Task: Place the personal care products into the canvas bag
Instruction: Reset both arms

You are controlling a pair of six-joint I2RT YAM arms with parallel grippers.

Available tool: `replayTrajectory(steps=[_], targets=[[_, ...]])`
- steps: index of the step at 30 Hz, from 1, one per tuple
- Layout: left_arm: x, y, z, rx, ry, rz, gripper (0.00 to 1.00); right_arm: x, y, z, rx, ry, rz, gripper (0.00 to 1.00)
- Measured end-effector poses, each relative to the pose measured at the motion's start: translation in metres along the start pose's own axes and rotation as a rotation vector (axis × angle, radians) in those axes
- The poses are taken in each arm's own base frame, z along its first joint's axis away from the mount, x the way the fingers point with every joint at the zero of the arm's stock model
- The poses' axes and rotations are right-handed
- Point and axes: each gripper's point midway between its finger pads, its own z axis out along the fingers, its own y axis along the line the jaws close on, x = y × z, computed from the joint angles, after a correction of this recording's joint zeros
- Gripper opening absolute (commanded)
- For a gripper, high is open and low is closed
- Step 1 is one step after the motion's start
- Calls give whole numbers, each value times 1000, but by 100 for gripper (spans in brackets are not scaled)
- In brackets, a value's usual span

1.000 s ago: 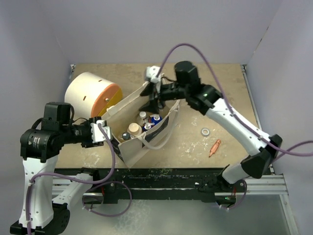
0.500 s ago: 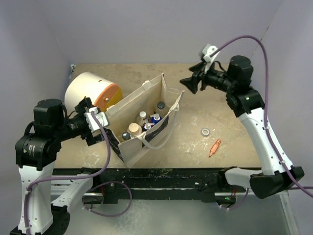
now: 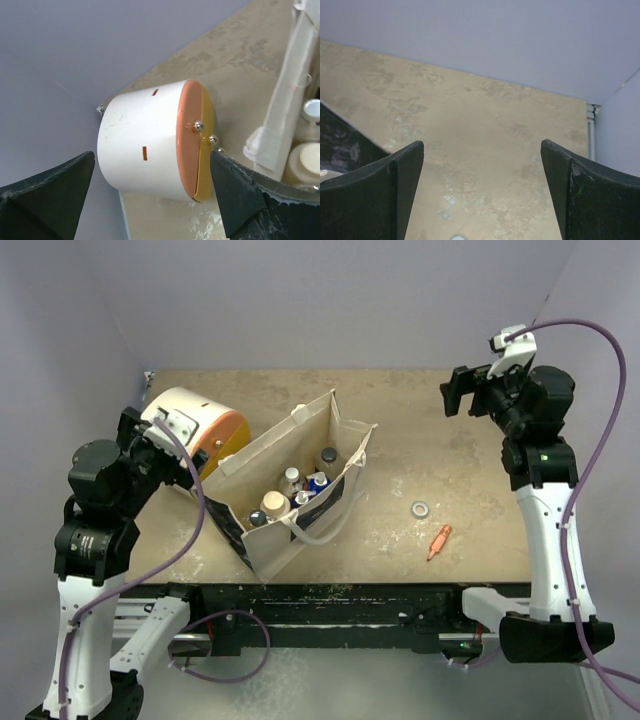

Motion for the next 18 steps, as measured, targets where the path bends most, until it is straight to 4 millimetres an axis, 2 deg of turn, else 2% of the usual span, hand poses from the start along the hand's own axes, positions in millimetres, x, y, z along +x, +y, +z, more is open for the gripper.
replayTrajectory(steps=[3,9,13,18], targets=[[-1,15,8,-95,-7,-66,99,-4,-15,-9,67,-13,1,100],[-15,45,13,-265,-74,-188,99,-5,-22,-27,124,-43,-10,100],[-22,51,14,-297,-108,-236,99,0,-22,-36,141,-57,-23,100],[-21,60,9,-352,-115,-289,99,1,-20,-41,141,-61,-35,100]])
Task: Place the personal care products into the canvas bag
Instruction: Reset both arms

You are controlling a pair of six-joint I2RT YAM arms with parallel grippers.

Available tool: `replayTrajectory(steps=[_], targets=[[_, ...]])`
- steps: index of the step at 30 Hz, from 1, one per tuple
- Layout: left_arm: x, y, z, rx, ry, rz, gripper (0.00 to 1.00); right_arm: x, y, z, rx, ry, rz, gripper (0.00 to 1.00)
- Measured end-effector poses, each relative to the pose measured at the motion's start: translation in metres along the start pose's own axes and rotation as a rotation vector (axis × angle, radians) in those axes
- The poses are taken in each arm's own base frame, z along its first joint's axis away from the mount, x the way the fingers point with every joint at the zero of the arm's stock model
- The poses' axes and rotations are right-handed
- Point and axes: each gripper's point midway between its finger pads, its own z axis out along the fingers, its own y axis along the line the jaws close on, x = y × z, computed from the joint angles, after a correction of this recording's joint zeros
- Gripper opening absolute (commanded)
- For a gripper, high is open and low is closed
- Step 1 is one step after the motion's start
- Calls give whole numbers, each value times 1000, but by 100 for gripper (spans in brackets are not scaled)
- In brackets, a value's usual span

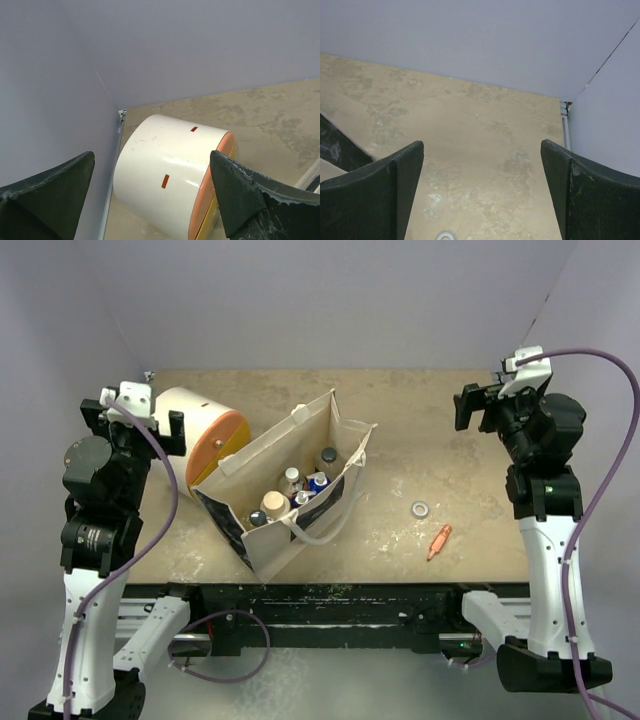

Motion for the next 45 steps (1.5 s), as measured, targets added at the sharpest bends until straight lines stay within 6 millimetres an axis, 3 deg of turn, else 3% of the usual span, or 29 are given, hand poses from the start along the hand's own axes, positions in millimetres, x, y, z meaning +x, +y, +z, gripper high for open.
replayTrajectory(steps=[8,15,25,45], targets=[[3,11,-7,-63,-4,-49,99,-6,-3,-11,18,-22,-23,100],[6,12,-9,-75,-1,-77,99,-12,-2,-43,34,-55,-66,100],[0,11,-29,-61,-32,-94,99,-9,-2,-83,65,-70,-94,100],[16,-6,-37,38,15,-80,99,2,-14,-87,128,-31,-75,100]])
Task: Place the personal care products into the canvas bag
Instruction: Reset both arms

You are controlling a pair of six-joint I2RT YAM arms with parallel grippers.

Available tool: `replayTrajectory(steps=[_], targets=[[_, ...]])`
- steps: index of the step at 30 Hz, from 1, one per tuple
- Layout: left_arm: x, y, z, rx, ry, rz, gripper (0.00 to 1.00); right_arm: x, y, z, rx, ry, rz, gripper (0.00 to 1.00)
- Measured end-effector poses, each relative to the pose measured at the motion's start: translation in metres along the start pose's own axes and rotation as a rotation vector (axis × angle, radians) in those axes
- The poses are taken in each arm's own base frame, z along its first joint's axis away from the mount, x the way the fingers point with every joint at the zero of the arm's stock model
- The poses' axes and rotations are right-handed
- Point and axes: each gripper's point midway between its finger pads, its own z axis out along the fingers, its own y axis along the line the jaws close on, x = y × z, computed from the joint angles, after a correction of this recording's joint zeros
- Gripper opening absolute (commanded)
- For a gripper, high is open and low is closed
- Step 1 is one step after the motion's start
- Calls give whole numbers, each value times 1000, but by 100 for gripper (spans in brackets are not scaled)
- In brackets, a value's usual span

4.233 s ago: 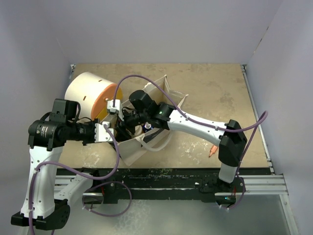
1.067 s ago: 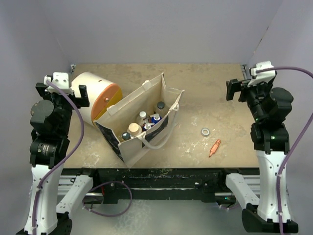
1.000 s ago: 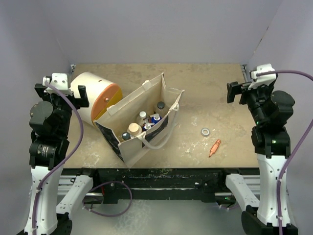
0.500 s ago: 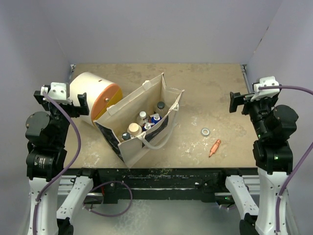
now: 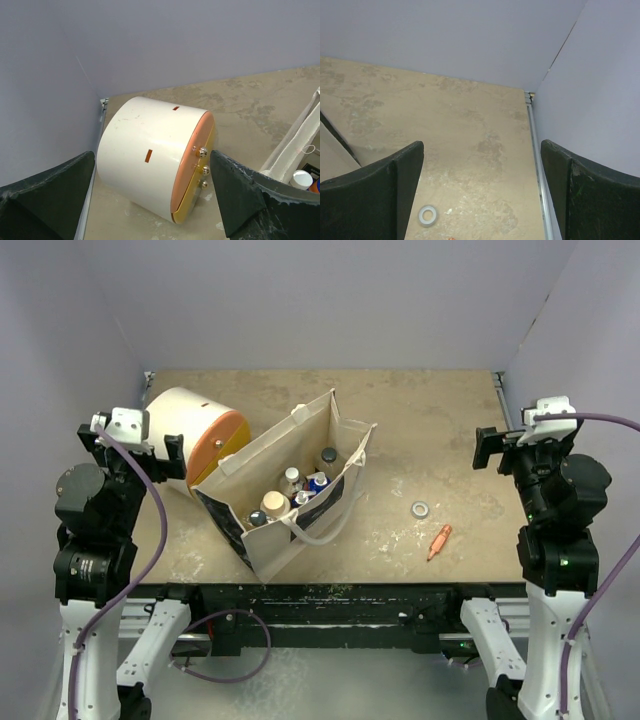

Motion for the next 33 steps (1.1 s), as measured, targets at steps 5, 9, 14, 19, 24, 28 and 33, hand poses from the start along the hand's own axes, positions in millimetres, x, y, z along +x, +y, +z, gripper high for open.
replayTrajectory(steps=[5,9,14,19,24,28,33], targets=[[1,-3,4,14,12,-2,99,1,-2,1,8,5,7,100],[0,-2,4,13,18,-2,99,4,-2,6,9,20,13,100],[-2,0,2,4,16,-2,99,8,-4,10,19,37,19,100],[-3,1,2,-1,20,-2,99,9,-5,12,23,42,19,100],[-3,1,1,-3,21,-1,99,10,-6,11,27,43,11,100],[-3,1,1,-4,18,-1,99,10,-6,11,28,43,8,100],[-5,2,-2,-6,9,-2,99,9,-7,11,28,42,3,100]])
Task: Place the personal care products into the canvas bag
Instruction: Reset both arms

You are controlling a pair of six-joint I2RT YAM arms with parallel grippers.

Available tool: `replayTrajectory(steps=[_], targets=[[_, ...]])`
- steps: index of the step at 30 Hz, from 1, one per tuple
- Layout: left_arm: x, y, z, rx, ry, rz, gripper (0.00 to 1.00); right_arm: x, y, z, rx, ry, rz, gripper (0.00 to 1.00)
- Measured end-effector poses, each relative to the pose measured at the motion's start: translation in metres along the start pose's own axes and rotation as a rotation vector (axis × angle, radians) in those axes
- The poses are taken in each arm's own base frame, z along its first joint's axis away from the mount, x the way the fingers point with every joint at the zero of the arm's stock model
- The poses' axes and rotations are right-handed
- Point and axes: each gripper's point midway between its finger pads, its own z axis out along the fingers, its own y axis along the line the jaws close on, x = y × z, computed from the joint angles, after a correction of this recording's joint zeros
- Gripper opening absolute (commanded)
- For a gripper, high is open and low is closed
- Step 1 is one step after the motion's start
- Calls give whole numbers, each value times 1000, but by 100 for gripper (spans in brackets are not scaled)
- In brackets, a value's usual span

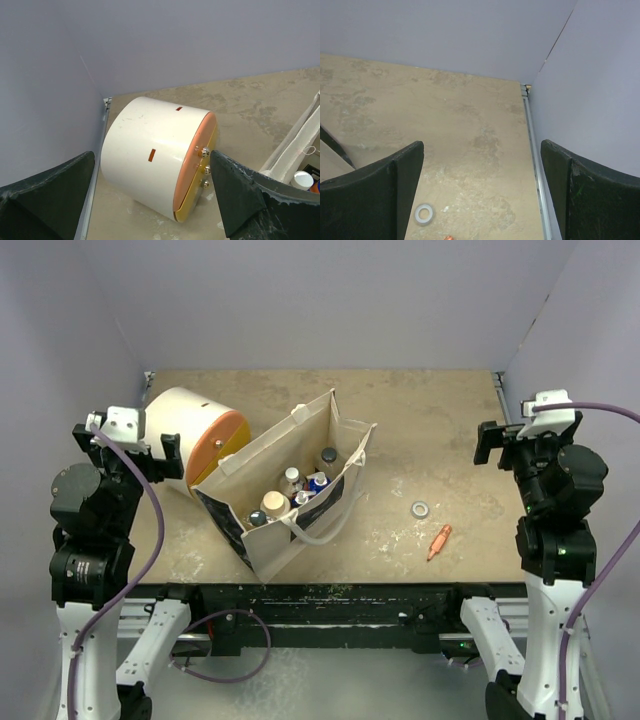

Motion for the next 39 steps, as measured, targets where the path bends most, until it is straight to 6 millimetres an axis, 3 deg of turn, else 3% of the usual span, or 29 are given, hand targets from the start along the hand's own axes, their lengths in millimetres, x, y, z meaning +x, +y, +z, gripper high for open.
replayTrajectory(steps=[39], targets=[[1,2,-3,-8,-5,0,99,-3,2,-4,-17,-13,-11,100]])
